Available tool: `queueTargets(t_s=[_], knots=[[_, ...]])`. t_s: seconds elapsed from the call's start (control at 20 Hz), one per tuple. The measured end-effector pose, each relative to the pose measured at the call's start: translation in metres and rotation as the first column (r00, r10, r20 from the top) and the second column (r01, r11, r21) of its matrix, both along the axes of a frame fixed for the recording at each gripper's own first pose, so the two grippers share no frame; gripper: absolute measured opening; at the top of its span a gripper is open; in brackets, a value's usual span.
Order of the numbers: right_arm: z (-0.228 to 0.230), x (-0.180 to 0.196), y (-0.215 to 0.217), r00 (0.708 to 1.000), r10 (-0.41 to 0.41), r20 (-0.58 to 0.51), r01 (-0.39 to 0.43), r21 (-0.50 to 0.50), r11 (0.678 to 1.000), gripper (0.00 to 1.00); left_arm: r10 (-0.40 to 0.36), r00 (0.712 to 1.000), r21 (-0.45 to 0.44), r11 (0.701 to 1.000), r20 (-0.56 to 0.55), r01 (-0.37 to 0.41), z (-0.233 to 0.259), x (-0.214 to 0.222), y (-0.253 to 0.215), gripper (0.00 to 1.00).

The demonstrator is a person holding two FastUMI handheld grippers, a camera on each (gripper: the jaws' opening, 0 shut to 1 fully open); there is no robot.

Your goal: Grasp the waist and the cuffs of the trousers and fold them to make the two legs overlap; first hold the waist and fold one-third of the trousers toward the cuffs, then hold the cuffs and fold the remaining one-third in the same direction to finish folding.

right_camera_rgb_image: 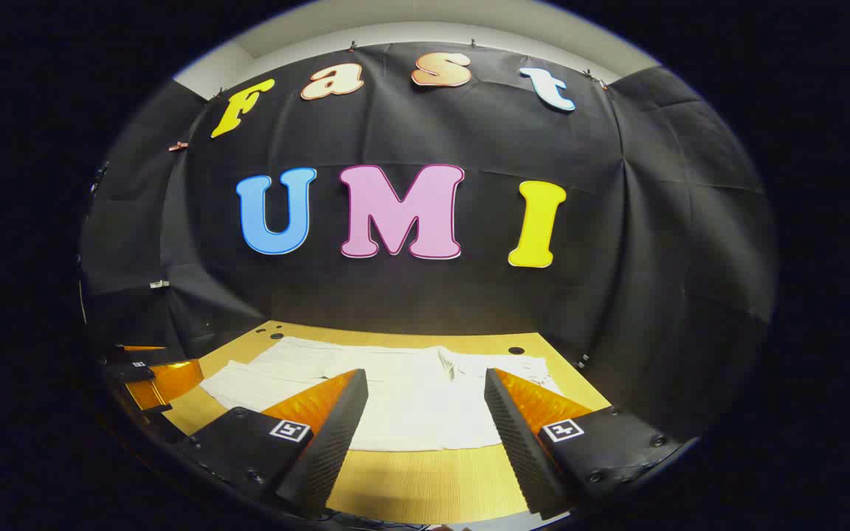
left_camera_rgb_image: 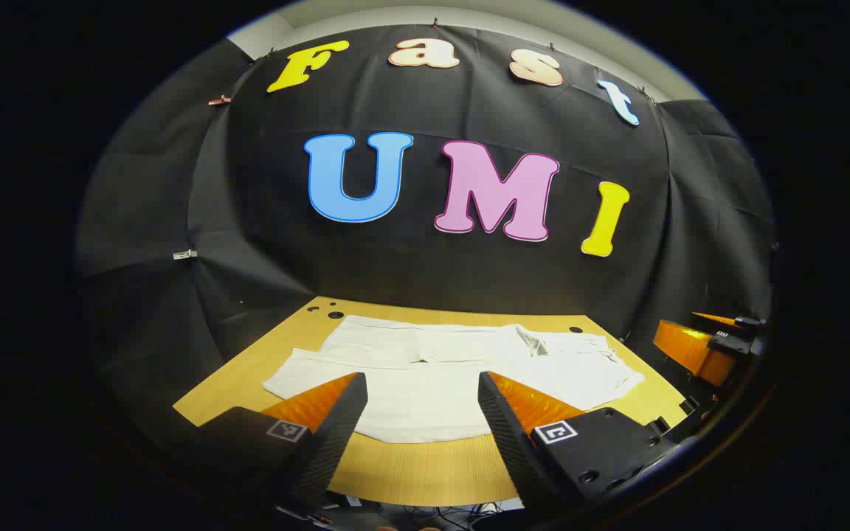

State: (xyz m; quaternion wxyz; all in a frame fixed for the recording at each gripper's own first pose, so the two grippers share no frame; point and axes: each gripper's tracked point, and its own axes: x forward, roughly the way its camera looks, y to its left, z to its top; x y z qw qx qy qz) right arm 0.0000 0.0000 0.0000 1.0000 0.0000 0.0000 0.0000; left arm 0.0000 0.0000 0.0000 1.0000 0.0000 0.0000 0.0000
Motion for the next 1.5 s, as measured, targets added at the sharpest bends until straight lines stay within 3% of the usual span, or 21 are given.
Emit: queueTargets(t_s=[0.5, 0.55, 0.6, 0.75, 0.9, 0.95, 1.1, 1.15, 1.2, 1.35, 1.5], knots=[[-0.004, 0.006, -0.011, 1.0, -0.008, -0.005, 0.008, 0.012, 1.0, 0.97, 0.052, 0.998, 0.007, 0.999, -0.022, -0.052, -0.006, 0.008, 0.012, 0.96], [-0.004, 0.008, -0.012, 1.0, -0.013, -0.004, 0.013, 0.008, 1.0, 0.98, 0.058, 0.998, 0.008, 0.998, -0.024, -0.058, -0.007, 0.011, 0.015, 0.92], [-0.005, 0.011, -0.015, 1.0, -0.019, -0.006, 0.019, 0.007, 1.0, 0.98, 0.07, 0.997, 0.011, 0.997, -0.023, -0.07, -0.005, 0.012, 0.019, 0.96], [-0.003, 0.019, -0.025, 1.0, -0.024, -0.002, 0.024, 0.008, 1.0, 0.98, 0.103, 0.995, 0.016, 0.995, -0.018, -0.103, -0.003, 0.016, 0.029, 0.96], [0.0, 0.031, -0.038, 1.0, -0.01, 0.01, 0.01, -0.028, 1.0, 0.98, 0.151, 0.988, 0.02, 0.988, -0.019, -0.151, 0.001, 0.023, 0.041, 0.92], [0.001, 0.037, -0.042, 1.0, 0.001, 0.008, -0.001, -0.036, 0.999, 0.98, 0.172, 0.985, 0.013, 0.985, -0.019, -0.172, 0.002, 0.024, 0.044, 0.96], [-0.002, 0.055, -0.065, 1.0, 0.002, -0.01, -0.003, -0.085, 0.996, 0.98, 0.192, 0.98, -0.032, 0.981, -0.049, -0.194, 0.0, 0.032, 0.044, 0.96], [-0.002, 0.061, -0.07, 1.0, 0.013, -0.017, -0.015, -0.102, 0.995, 0.98, 0.198, 0.978, -0.047, 0.978, -0.058, -0.201, -0.001, 0.035, 0.043, 0.92], [-0.002, 0.067, -0.075, 0.999, 0.036, -0.024, -0.039, -0.118, 0.992, 0.97, 0.207, 0.976, -0.058, 0.976, -0.068, -0.211, 0.0, 0.038, 0.043, 0.96], [-0.01, 0.087, -0.103, 0.996, 0.065, -0.062, -0.079, -0.259, 0.963, 0.97, 0.251, 0.964, -0.057, 0.965, -0.085, -0.256, -0.002, 0.049, 0.044, 0.96], [-0.027, 0.108, -0.13, 0.989, 0.098, -0.114, -0.138, -0.428, 0.893, 0.98, 0.327, 0.941, -0.003, 0.944, -0.09, -0.329, -0.004, 0.063, 0.051, 0.96]])
